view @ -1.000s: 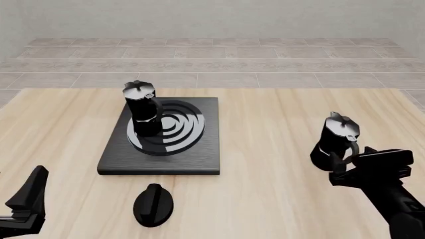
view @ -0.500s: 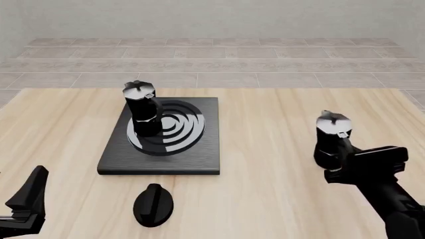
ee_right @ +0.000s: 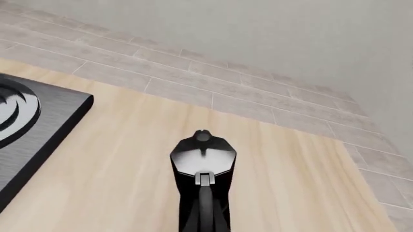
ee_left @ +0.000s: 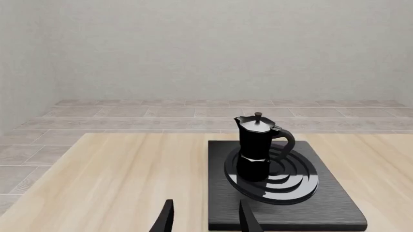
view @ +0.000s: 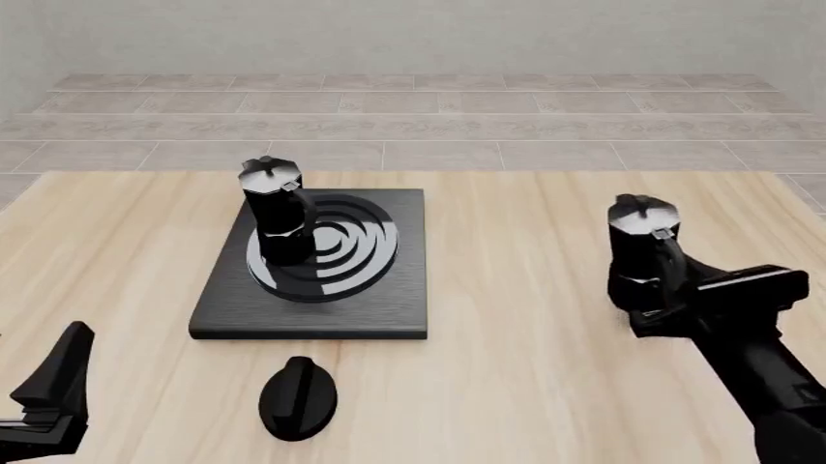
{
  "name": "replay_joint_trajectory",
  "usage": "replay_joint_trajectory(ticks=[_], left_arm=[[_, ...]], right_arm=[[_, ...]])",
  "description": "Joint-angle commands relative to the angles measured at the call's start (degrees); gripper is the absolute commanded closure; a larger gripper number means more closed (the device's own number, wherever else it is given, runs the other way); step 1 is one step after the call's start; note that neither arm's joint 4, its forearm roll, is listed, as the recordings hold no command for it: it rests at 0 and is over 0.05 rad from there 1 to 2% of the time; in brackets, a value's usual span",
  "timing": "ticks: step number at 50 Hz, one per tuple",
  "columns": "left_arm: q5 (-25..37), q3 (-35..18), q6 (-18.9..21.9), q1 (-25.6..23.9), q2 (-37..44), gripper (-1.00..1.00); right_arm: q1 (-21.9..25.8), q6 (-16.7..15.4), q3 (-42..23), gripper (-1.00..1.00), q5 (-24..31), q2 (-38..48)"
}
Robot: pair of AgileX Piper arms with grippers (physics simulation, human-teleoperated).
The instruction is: Put both moka pots on the stove.
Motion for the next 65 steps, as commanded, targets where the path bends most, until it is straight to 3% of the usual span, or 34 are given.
replay_joint_trajectory(ticks=[1, 8, 29, 51, 65], left_arm=[[0.01, 0.00, -0.03, 0.00, 0.02, -1.00], [0.00, 0.00, -0.01, 0.01, -0.01, -1.00], [0.00, 0.00, -0.01, 0.00, 0.00, -1.00], [0.00, 0.00, -0.01, 0.00, 0.00, -1.00], [0.00, 0.00, 0.01, -0.01, -0.01, -1.00]], right_arm=[[1.63, 0.90, -2.29, 1.00, -0.03, -4.83], [3.77, 3.48, -4.10, 1.00, 1.13, -8.82], [11.57, 9.64, -9.28, 1.00, 0.12, -7.92], [14.87, 11.28, -14.90, 1.00, -5.62, 2.48], [18.54, 10.20, -18.31, 1.00, -8.24, 7.97]])
